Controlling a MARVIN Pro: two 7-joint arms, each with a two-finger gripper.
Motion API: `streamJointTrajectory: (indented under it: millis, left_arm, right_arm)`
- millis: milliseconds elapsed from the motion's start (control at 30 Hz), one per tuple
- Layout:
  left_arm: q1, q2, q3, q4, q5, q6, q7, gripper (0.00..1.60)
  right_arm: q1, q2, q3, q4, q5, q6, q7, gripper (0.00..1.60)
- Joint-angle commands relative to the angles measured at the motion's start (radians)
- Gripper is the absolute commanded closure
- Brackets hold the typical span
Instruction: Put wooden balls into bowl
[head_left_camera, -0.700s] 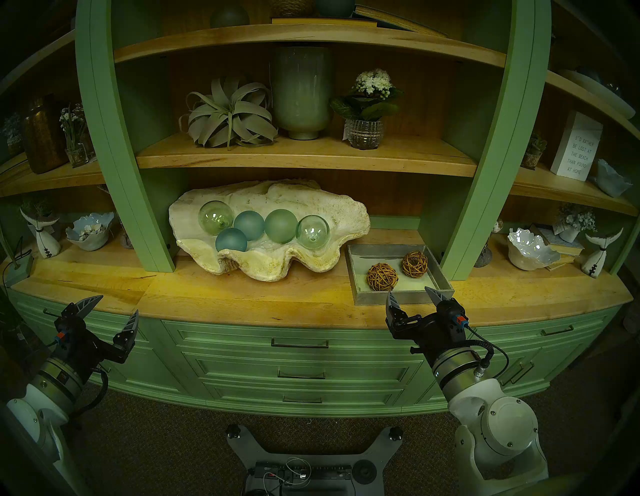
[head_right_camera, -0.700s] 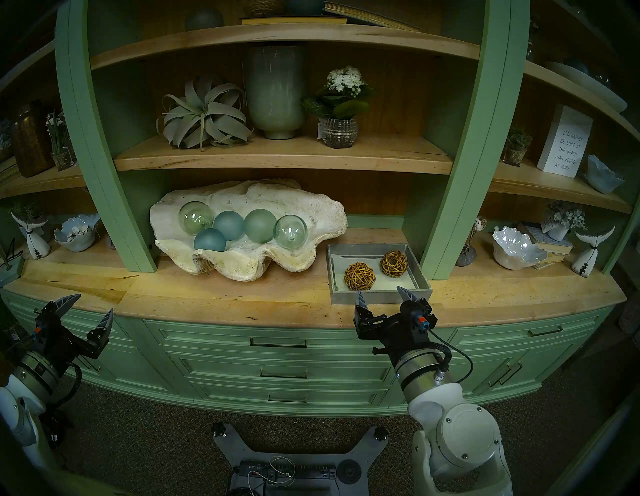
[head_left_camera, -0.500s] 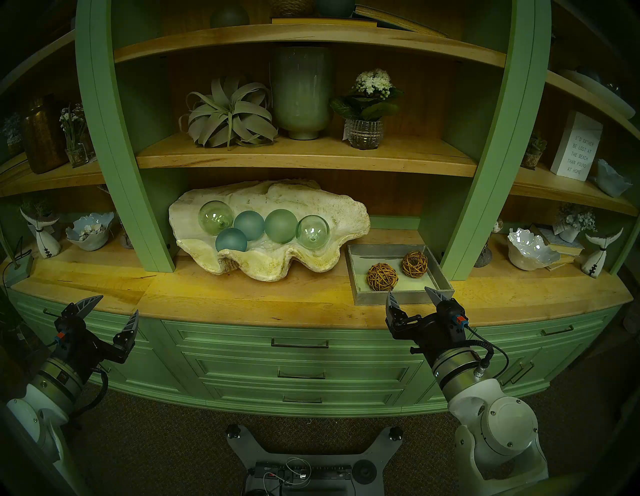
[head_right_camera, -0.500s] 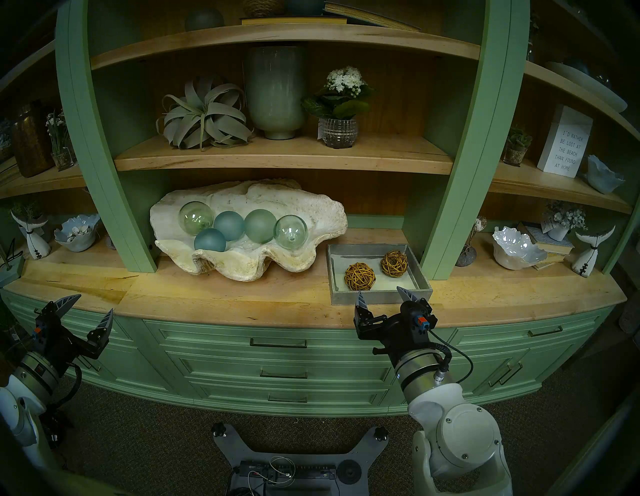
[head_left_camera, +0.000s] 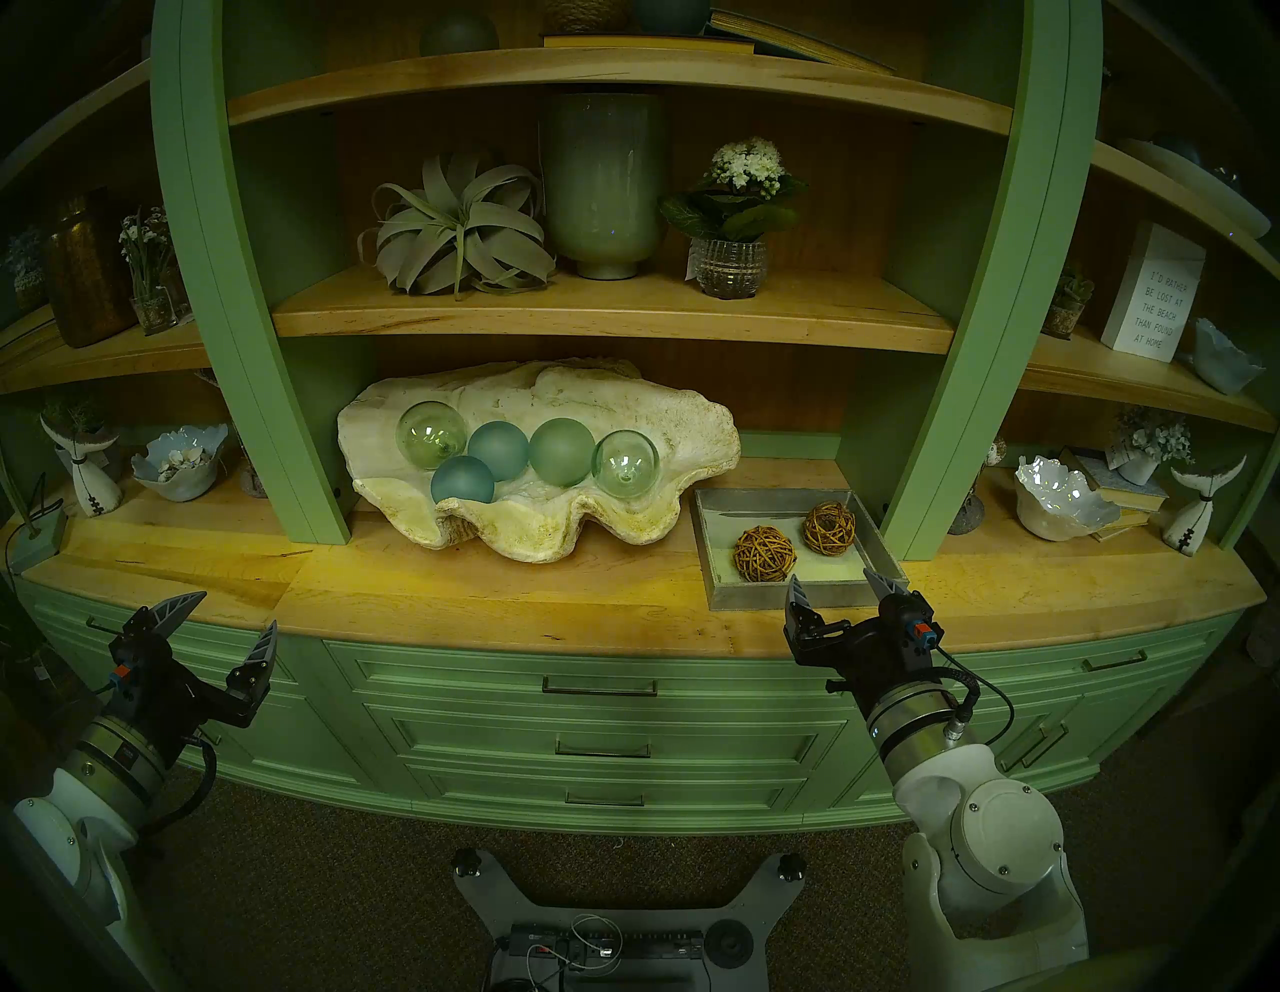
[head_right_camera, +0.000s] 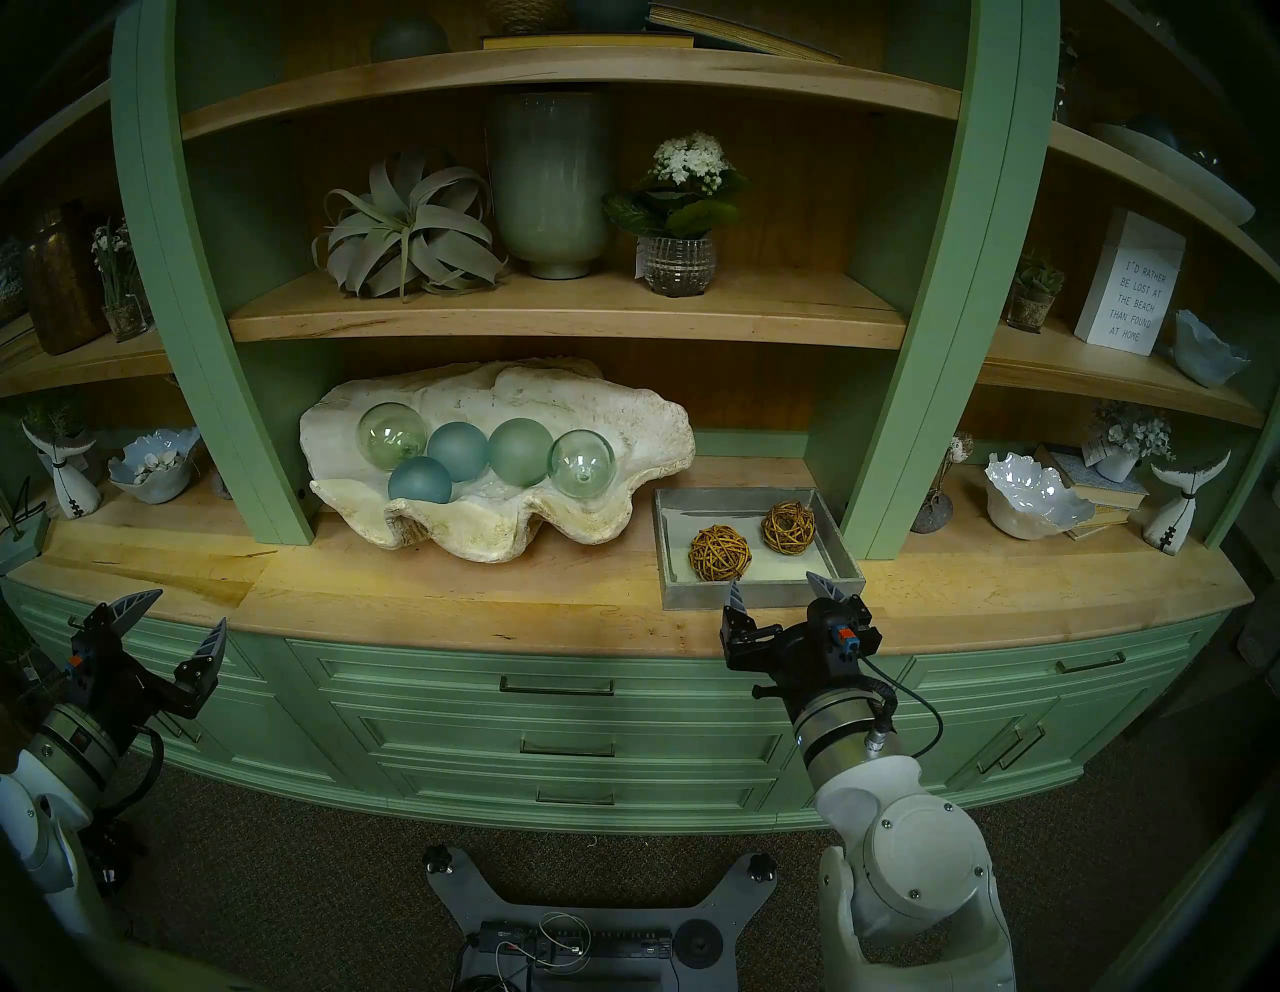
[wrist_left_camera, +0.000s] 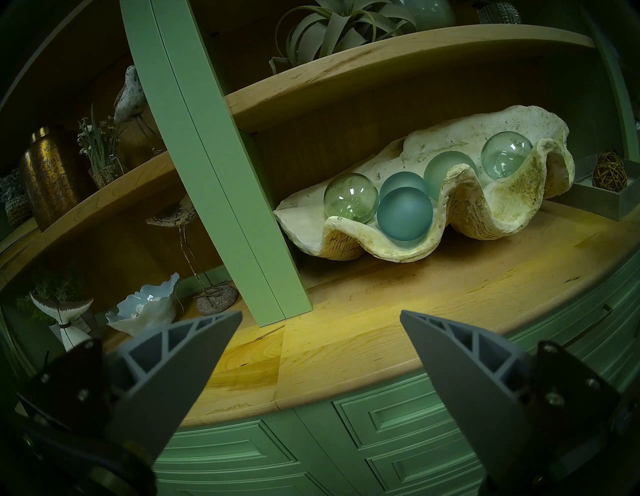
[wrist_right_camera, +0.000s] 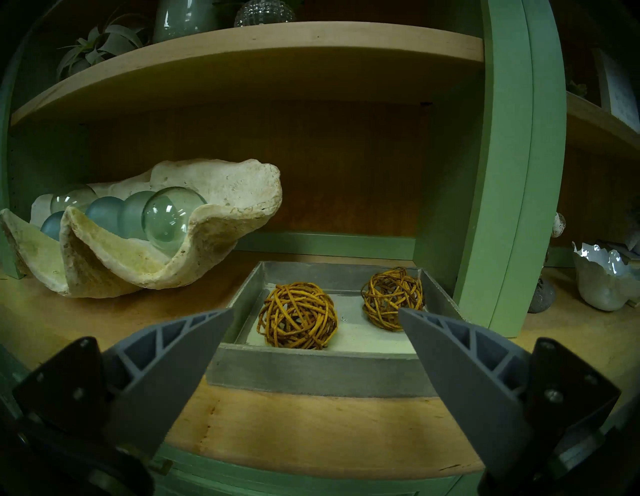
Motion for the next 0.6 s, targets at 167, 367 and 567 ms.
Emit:
streamJointTrajectory:
  millis: [167,367,567]
  left_arm:
    - [-0.005,0.004,0.0,-0.015,-0.003,-0.004,-0.001,0.0]
    - [-0.006,0.005,0.0,-0.013,-0.003,-0.004,-0.001,0.0]
    - [-0.006,0.005,0.001,-0.011,-0.002,-0.005,-0.001,0.0]
  right_arm:
    - [0.15,0.072,0.023,-0.017,-0.012,0.014,-0.002,0.0]
    - [0.205,0.094,0.009,0.037,-0.018,0.027,-0.001,0.0]
    - [0.268,0.119,-0.025,0.112,-0.028,0.051,0.012,0.0]
